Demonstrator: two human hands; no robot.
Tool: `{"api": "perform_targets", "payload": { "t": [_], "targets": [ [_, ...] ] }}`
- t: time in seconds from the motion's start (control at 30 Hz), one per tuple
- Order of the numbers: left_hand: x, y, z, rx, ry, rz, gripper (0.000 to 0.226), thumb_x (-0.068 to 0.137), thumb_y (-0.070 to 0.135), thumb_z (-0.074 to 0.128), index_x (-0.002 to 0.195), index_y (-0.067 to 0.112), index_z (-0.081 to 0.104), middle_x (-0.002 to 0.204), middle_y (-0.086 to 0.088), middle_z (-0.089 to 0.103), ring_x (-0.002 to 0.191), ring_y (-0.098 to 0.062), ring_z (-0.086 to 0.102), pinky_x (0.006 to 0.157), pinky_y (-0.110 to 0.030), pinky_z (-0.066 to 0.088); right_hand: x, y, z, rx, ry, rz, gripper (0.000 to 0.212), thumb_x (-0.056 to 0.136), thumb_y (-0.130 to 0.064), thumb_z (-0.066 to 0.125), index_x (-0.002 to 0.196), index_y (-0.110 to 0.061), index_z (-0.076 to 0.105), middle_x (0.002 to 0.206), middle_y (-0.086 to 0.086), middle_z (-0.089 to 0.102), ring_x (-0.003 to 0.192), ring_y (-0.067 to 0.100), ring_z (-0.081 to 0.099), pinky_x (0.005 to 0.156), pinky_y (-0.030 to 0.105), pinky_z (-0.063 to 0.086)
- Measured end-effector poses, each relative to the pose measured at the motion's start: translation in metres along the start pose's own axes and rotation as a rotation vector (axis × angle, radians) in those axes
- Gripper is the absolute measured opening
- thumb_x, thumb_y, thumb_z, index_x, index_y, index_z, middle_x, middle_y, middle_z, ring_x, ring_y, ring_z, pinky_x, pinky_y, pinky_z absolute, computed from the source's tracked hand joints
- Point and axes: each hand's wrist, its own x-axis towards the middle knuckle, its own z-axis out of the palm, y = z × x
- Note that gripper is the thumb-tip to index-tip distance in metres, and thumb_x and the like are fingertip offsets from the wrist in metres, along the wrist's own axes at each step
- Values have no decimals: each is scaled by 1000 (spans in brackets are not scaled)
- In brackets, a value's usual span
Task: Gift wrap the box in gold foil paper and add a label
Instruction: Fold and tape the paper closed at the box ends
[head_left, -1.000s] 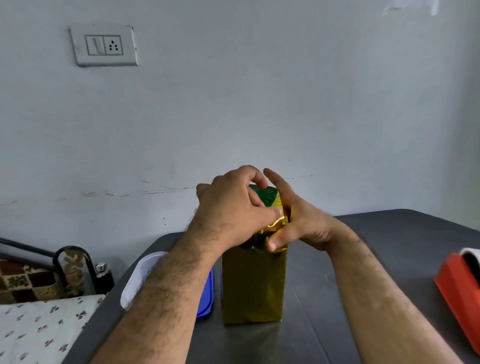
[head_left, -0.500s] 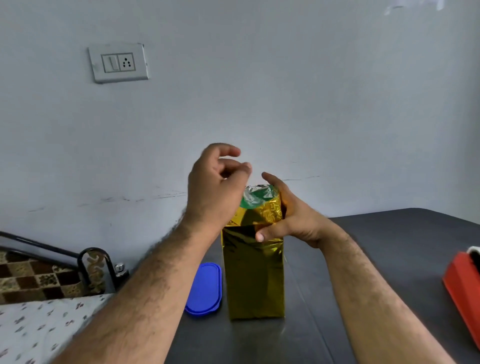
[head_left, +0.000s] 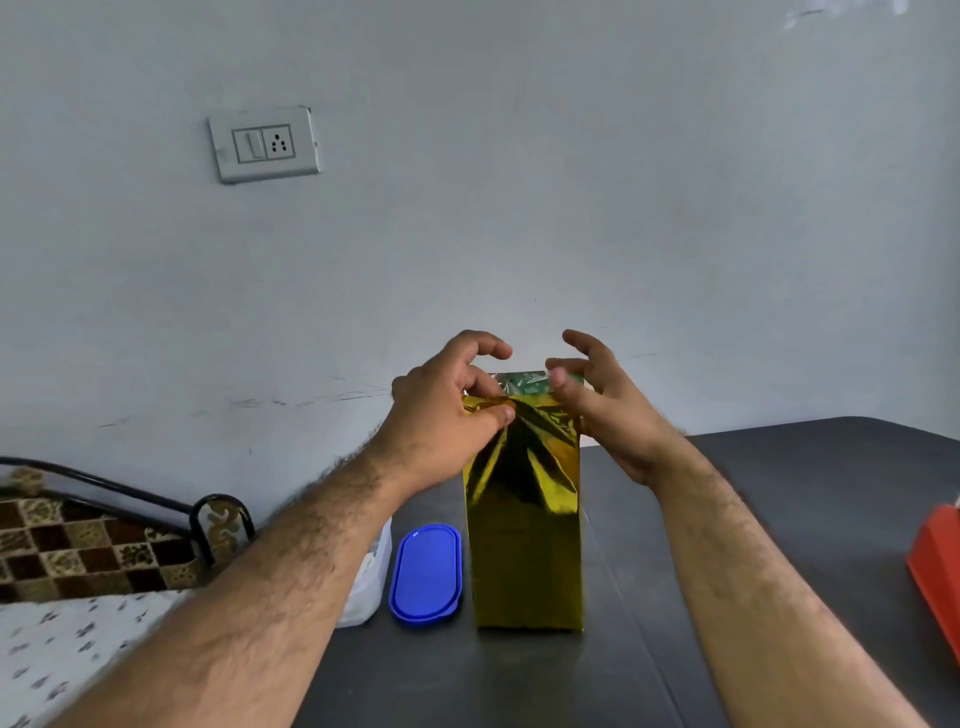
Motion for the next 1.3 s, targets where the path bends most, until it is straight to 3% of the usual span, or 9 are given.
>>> {"api": "perform_targets", "payload": {
  "t": [0.13,0.3,0.4,0.5,0.67,0.8,0.9,1.03,1.3],
  "targets": [
    [-7,-6,5,-171,59,-24,52,82,41,82,127,45,56,116,25,69,119,2,59,111,-39,44,6,2,-12,318,73,84,41,99,-50,50,121,-16,59,127,8,63,103,28,65,78,44,57],
    [-25,-16,22,-670,537,-306,43,100,13,69,136,28,51,137,7,60,128,-8,57,101,-24,47,5,9,-19,163,55,165,11,90,-19,50,84,-14,57,96,14,55,87,31,59,73,45,58],
    [-28,-25,35,-781,511,-473,34,104,6,58,131,25,53,118,5,72,122,-19,65,100,-35,52,1,8,-23,86,-59,162,7,81,-9,54,77,-8,60,87,14,57,90,30,56,84,53,54],
    [-34,-27,48,-799,389,-502,34,107,5,53,130,30,53,107,8,77,111,-23,72,94,-47,58,-4,5,-27,75,-155,161,37,79,-13,60,105,12,66,101,18,70,95,26,66,84,47,58],
    [-33,-25,55,-743,341,-507,30,111,13,49,132,34,52,106,12,78,97,-17,74,80,-37,61,-8,7,-25,53,-278,191,35,104,-21,50,125,-12,77,124,16,73,106,28,64,92,52,53],
    [-23,-27,55,-783,352,-542,19,112,30,47,128,35,55,117,-6,73,96,-22,70,78,-42,60,-6,9,-5,253,-131,277,56,113,-52,33,130,-15,73,107,17,74,93,31,67,90,53,55],
    [-23,-29,55,-852,355,-527,40,108,59,39,134,33,53,127,-9,68,116,-25,67,99,-56,57,-7,8,18,473,235,209,42,115,-43,32,108,-14,62,78,3,66,60,13,62,57,30,48],
    [-25,-32,60,-832,254,-495,40,105,66,37,132,40,48,123,-1,65,110,-15,67,97,-38,54,-11,22,32,629,599,18,28,99,-13,38,74,-18,47,79,-1,62,76,15,62,66,35,44],
    [-29,-26,71,-892,291,-565,42,110,58,27,147,39,36,120,11,62,117,-16,63,116,-52,45,-30,40,48,368,277,-220,5,78,-4,59,75,-7,59,74,8,54,67,16,50,59,24,41]
  ]
}}
